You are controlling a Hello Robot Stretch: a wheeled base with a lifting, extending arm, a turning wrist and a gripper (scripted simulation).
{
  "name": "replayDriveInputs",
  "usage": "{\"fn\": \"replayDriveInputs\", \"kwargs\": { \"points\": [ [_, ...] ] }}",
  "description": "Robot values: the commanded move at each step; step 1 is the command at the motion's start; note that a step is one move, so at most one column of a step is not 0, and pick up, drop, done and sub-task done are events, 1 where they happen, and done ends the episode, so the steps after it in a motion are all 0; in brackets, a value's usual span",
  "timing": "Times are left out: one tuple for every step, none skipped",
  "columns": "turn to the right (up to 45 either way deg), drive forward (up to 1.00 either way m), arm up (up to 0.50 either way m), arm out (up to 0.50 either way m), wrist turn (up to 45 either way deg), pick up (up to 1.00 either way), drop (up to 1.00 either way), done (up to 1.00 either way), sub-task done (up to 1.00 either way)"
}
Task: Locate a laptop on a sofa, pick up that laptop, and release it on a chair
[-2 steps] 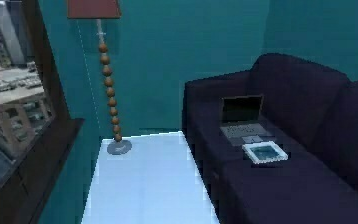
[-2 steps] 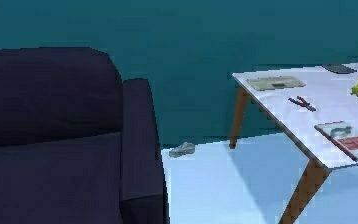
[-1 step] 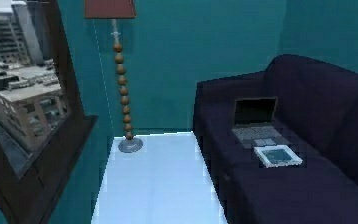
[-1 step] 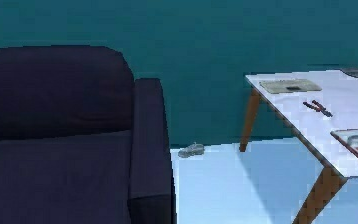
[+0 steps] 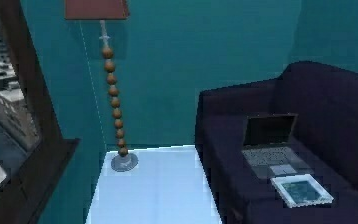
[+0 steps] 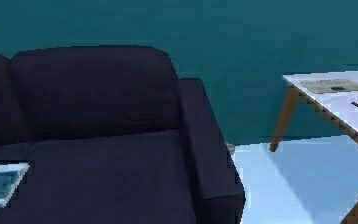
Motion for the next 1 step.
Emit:
{"fn": "replayDriveInputs", "kwargs": {
  "points": [
    [-45.0, 0.0, 0.0, 0.0, 0.0, 0.0, 0.0, 0.0, 0.0]
  ]
}}
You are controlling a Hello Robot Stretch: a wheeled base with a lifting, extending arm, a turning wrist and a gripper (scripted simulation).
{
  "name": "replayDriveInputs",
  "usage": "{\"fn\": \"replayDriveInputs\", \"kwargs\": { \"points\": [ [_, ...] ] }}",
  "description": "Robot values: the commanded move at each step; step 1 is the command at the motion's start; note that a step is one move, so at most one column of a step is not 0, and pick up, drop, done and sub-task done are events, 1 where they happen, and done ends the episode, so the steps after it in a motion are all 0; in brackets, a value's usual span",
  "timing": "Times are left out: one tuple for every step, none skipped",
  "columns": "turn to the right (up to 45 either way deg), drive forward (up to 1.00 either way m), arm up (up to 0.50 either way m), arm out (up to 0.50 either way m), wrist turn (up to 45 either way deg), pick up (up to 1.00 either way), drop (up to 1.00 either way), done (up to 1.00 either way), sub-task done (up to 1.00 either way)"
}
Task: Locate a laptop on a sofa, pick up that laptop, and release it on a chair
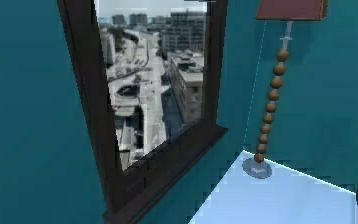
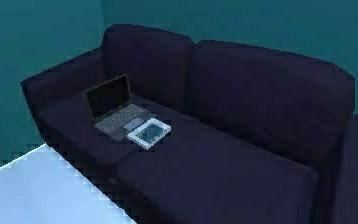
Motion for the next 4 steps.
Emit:
{"fn": "replayDriveInputs", "kwargs": {
  "points": [
    [-12.0, 0.0, 0.0, 0.0, 0.0, 0.0, 0.0, 0.0, 0.0],
    [45.0, 0.0, 0.0, 0.0, 0.0, 0.0, 0.0, 0.0, 0.0],
    [9.0, 0.0, 0.0, 0.0, 0.0, 0.0, 0.0, 0.0, 0.0],
    [0.0, 1.0, 0.0, 0.0, 0.0, 0.0, 0.0, 0.0, 0.0]
  ]
}}
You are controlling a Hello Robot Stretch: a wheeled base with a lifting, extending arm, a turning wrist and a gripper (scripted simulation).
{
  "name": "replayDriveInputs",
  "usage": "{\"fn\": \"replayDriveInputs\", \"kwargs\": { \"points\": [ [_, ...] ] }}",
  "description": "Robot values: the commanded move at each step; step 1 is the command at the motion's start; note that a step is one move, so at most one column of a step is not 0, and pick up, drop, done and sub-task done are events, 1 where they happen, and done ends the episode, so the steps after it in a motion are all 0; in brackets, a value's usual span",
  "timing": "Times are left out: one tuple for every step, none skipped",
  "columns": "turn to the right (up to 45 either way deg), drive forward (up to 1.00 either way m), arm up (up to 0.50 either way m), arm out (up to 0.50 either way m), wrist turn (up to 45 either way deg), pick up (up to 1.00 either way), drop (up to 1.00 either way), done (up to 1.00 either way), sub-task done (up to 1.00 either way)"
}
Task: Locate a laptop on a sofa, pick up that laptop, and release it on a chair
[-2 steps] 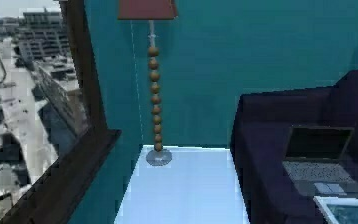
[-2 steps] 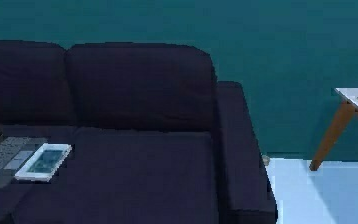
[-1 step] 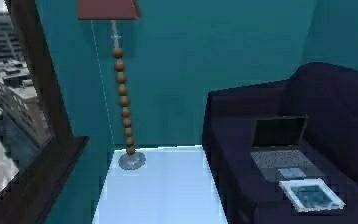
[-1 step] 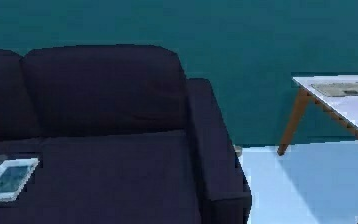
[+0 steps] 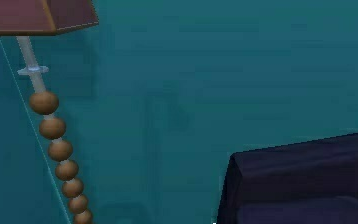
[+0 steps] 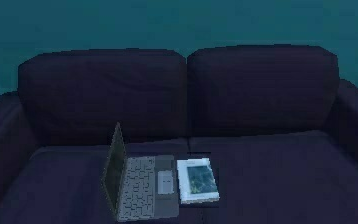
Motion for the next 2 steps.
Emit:
{"fn": "replayDriveInputs", "kwargs": {
  "points": [
    [0.0, 0.1, 0.0, 0.0, 0.0, 0.0, 0.0, 0.0, 0.0],
    [0.0, 0.0, 0.5, 0.0, 0.0, 0.0, 0.0, 0.0, 0.0]
  ]
}}
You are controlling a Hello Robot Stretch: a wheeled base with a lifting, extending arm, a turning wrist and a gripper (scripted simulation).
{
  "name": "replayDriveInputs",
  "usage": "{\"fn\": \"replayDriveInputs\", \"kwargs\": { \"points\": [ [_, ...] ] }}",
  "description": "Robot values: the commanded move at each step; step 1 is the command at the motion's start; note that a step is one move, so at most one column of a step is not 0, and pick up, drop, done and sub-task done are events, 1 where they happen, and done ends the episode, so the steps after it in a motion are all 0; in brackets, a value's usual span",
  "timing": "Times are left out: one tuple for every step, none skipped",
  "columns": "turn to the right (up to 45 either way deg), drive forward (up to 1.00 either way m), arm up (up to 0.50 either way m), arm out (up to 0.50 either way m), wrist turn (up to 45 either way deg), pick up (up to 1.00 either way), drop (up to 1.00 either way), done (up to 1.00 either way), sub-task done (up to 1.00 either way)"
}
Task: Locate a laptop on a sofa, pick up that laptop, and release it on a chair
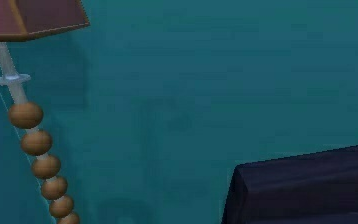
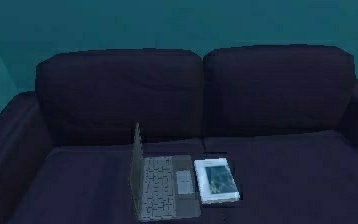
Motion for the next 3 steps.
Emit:
{"fn": "replayDriveInputs", "kwargs": {
  "points": [
    [0.0, 0.0, 0.12, 0.0, 0.0, 0.0, 0.0, 0.0, 0.0],
    [0.0, 0.0, 0.0, 0.18, 0.0, 0.0, 0.0, 0.0, 0.0],
    [0.0, 0.0, 0.0, 0.0, 45.0, 0.0, 0.0, 0.0, 0.0]
  ]
}}
